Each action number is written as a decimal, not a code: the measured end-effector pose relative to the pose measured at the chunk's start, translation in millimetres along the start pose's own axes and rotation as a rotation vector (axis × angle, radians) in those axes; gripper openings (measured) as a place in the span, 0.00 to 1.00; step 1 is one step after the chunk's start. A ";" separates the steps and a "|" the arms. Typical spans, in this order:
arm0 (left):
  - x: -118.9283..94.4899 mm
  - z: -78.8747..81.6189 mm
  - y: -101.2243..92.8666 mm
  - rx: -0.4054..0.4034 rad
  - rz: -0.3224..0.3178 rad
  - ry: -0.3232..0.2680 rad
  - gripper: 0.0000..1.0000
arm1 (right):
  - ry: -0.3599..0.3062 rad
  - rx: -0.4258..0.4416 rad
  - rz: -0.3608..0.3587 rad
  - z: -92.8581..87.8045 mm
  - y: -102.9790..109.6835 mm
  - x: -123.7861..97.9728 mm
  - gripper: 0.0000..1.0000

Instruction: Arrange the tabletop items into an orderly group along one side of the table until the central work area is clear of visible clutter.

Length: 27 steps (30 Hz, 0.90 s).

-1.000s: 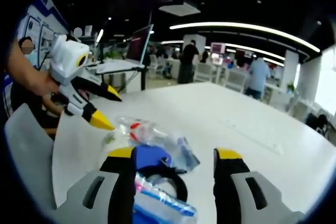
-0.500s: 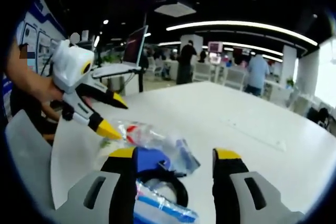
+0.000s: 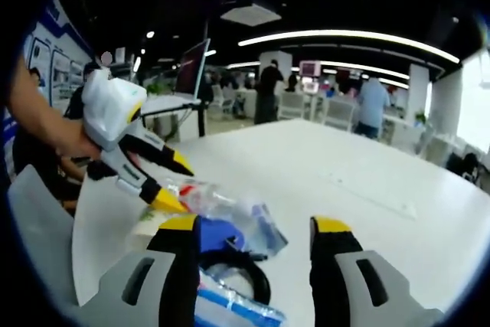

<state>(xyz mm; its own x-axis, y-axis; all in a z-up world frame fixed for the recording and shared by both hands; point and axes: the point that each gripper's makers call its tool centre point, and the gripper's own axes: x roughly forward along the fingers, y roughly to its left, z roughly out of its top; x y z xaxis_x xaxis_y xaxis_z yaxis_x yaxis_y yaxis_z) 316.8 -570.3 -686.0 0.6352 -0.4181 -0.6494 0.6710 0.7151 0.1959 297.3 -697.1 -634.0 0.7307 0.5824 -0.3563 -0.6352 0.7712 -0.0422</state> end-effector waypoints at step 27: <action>30.9 -14.2 8.4 0.181 -0.010 0.145 0.43 | -0.006 0.020 -0.039 -0.6 -13.5 -6.0 0.54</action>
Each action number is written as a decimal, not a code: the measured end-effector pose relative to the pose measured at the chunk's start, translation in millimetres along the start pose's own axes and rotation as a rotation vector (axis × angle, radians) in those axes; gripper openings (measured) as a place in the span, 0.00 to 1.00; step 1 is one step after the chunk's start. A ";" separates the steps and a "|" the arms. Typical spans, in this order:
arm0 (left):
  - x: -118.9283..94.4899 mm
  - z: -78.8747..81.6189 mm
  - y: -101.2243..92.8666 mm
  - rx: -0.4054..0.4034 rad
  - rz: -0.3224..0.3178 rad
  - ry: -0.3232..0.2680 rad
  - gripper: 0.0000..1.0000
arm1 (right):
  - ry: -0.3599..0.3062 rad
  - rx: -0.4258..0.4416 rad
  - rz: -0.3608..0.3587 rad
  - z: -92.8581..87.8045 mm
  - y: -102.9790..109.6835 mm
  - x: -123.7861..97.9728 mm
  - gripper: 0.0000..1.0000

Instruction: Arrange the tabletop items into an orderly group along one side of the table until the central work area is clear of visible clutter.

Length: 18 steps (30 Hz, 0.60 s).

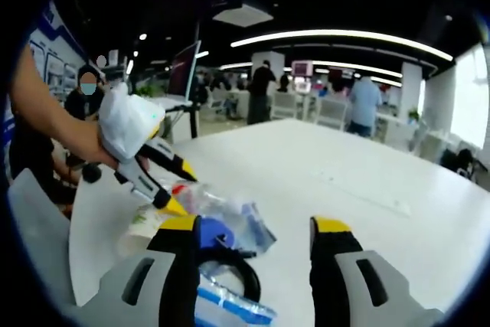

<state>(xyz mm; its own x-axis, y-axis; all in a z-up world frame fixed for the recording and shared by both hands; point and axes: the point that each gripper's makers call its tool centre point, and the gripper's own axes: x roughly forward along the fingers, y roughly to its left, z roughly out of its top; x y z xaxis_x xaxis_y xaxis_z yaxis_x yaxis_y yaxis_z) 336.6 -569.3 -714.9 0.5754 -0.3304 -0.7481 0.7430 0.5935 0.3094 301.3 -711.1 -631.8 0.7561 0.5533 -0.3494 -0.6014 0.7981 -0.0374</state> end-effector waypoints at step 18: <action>13.4 -25.0 10.8 -0.155 -0.073 0.053 0.44 | -0.007 0.011 -0.015 2.9 -3.8 -0.9 0.54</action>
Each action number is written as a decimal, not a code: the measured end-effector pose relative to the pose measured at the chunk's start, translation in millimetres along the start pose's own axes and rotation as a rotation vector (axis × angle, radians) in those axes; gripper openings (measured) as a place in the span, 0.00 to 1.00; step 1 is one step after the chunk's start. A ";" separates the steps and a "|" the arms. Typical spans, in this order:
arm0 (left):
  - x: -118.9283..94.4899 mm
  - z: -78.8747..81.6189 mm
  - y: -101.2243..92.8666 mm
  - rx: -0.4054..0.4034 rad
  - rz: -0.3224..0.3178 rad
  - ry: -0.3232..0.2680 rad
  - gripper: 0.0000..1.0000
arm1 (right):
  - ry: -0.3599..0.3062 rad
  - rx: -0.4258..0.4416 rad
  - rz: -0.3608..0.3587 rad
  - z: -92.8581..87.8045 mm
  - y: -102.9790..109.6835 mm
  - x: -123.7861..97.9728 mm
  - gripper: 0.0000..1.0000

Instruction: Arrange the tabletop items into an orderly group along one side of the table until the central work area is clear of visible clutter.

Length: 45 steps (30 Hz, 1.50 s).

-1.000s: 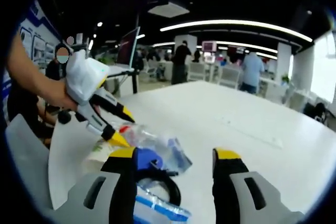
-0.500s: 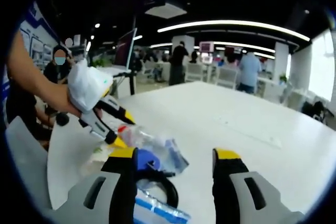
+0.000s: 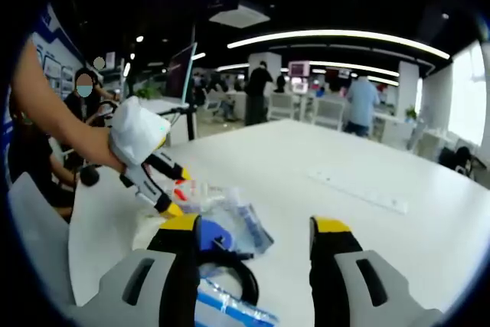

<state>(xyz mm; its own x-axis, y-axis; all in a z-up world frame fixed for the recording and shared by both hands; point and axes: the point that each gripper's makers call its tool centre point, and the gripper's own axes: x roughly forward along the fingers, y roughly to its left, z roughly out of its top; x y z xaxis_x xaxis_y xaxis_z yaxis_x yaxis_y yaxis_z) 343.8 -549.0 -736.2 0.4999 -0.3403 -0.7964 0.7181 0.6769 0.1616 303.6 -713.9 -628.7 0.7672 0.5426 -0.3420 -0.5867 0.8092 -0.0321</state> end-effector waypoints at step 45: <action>-11.7 18.7 16.5 -0.268 0.014 -0.083 0.38 | 0.005 -0.007 0.003 10.8 4.6 2.5 0.52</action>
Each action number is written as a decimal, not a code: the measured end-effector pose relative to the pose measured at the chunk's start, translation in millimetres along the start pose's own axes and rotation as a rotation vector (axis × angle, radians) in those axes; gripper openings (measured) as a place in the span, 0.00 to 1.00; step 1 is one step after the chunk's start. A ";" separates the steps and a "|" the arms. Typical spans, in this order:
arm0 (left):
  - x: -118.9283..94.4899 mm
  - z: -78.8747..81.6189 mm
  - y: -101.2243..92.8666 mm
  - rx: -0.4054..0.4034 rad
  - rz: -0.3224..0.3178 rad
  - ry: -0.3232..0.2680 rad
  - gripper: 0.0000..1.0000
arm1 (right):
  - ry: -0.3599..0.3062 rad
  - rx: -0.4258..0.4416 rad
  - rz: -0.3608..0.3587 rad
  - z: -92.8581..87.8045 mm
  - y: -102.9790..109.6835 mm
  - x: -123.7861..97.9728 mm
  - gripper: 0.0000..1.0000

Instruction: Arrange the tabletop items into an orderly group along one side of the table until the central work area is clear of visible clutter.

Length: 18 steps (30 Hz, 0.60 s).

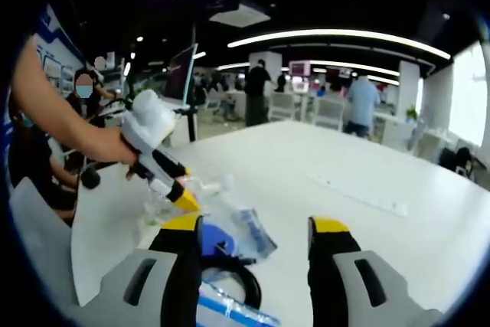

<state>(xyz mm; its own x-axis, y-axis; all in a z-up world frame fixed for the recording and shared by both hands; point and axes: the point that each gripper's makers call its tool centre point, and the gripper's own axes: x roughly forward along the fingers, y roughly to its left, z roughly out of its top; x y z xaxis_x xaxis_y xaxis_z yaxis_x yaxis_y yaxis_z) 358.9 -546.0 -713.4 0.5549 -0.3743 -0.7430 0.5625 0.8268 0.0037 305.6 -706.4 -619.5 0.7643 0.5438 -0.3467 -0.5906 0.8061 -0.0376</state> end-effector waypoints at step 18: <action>-26.5 17.6 -2.4 0.035 0.018 -0.134 0.38 | -0.009 -0.050 0.035 19.3 18.2 2.7 0.50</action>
<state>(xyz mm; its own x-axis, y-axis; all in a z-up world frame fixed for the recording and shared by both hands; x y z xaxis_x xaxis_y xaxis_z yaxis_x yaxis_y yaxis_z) 353.6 -545.4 -681.9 0.6405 -0.4141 -0.6467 0.5713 0.8197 0.0410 302.0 -685.8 -603.1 0.7453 0.5736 -0.3398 -0.6288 0.7742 -0.0724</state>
